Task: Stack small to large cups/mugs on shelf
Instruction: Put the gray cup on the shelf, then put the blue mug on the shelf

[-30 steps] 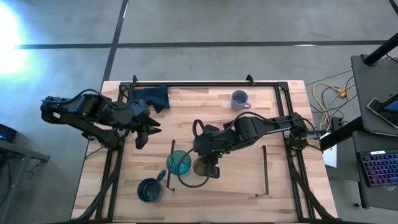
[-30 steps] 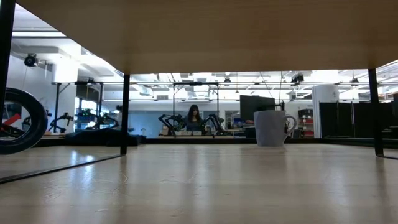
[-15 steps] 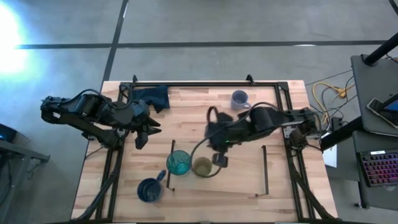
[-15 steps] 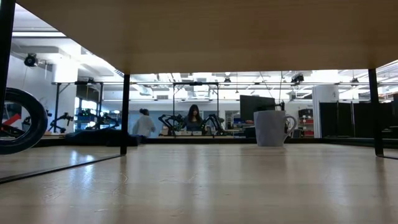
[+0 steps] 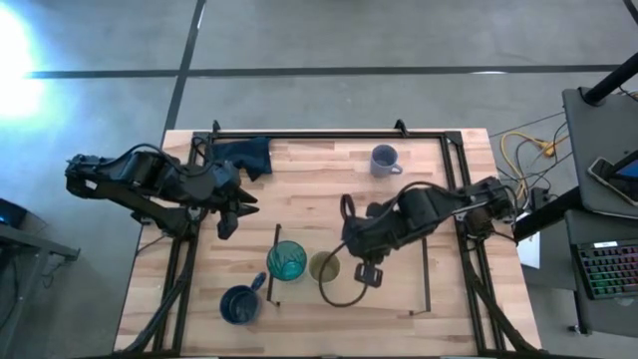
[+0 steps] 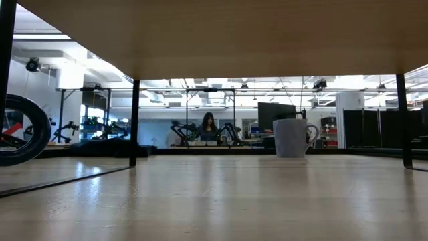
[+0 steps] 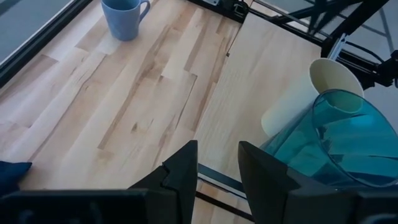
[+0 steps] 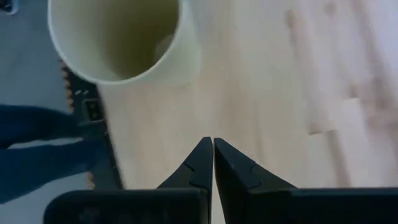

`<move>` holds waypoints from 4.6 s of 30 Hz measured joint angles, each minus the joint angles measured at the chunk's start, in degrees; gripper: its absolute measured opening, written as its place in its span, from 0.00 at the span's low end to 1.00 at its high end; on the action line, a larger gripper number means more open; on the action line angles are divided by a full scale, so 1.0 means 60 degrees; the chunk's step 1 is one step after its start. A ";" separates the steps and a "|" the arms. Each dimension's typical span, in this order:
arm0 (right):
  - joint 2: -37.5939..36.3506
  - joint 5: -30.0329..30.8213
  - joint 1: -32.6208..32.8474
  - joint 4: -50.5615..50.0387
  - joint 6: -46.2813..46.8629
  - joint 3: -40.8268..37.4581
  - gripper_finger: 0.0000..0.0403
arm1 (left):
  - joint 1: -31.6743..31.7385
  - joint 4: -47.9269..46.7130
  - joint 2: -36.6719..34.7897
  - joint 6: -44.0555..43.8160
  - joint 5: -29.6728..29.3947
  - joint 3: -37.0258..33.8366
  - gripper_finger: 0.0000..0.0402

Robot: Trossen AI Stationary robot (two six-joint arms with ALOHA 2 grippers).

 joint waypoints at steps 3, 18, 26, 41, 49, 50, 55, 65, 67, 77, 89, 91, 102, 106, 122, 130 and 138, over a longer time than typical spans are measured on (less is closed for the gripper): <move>0.0000 -0.0311 0.0108 0.0601 0.0065 -0.0408 0.02 | 0.0000 0.0002 0.0000 0.0000 -0.0042 -0.0063 0.25; 0.0011 -0.0889 0.0114 0.2721 -0.0028 -0.1382 0.02 | -0.0004 0.0016 0.0004 -0.0018 0.0235 -0.0563 0.25; 0.0011 -0.0847 0.0092 0.2873 -0.0182 -0.1386 0.02 | -0.0004 0.0022 -0.0015 -0.0020 0.0260 -0.0571 0.25; -0.1515 0.3412 -0.1038 -0.0380 0.1855 -0.1391 0.02 | 0.0004 0.0043 0.0007 -0.0022 0.0260 -0.0600 0.25; -0.3196 0.2951 -0.3125 -0.0227 0.1237 -0.2183 0.07 | 0.0004 0.0349 -0.0018 -0.0114 0.0224 -0.0592 0.25; -0.3377 0.2578 -0.3461 -0.0033 0.1032 -0.2420 0.09 | 0.0004 0.0367 -0.0018 -0.0214 0.0224 -0.0593 0.25; -0.3908 0.1638 -0.4736 0.0841 0.0314 -0.3803 0.24 | 0.0004 0.0348 0.0000 -0.0255 0.0228 -0.0597 0.25; -0.4237 0.0008 -0.6772 0.2242 -0.1044 -0.5621 0.41 | 0.0004 0.0348 -0.0031 -0.0335 0.0271 -0.0597 0.25; -0.4237 -0.0467 -0.7237 0.2628 -0.1487 -0.5868 0.40 | 0.0004 0.0348 -0.0009 -0.0629 0.0286 -0.0600 0.25; -0.4143 -0.1663 -0.9477 0.3652 -0.2723 -0.6453 0.36 | 0.0007 0.0365 -0.0007 -0.1319 0.0224 -0.0600 0.25; -0.2407 -0.2501 -1.1492 0.3358 -0.3450 -0.6475 0.37 | 0.0391 0.0767 0.0000 -0.1330 0.0045 -0.0622 0.25; -0.2035 -0.2331 -1.1492 0.3278 -0.3637 -0.6475 0.38 | 0.0433 0.0867 0.0000 -0.1333 0.0042 -0.0622 0.25; -0.0961 -0.0909 -1.1501 0.2660 -0.4189 -0.6515 0.44 | 0.0441 0.0830 0.0000 -0.1469 0.0030 -0.0622 0.25; -0.0958 -0.0920 -1.1492 0.2724 -0.4196 -0.6557 0.44 | 0.0441 0.0741 0.0000 -0.1453 -0.0101 -0.0622 0.25; -0.0958 -0.1175 -1.1492 0.4158 -0.4012 -0.7750 0.44 | 0.0448 0.0734 0.0000 -0.1248 -0.0127 -0.0629 0.25; -0.0940 -0.1384 -1.1492 0.4643 -0.4182 -0.8208 0.38 | 0.0514 0.0738 0.0000 -0.1409 -0.0163 -0.0629 0.25; -0.0936 -0.1423 -1.1492 0.4709 -0.4116 -0.8495 0.29 | 0.0520 0.0738 0.0000 -0.1487 -0.0165 -0.0629 0.25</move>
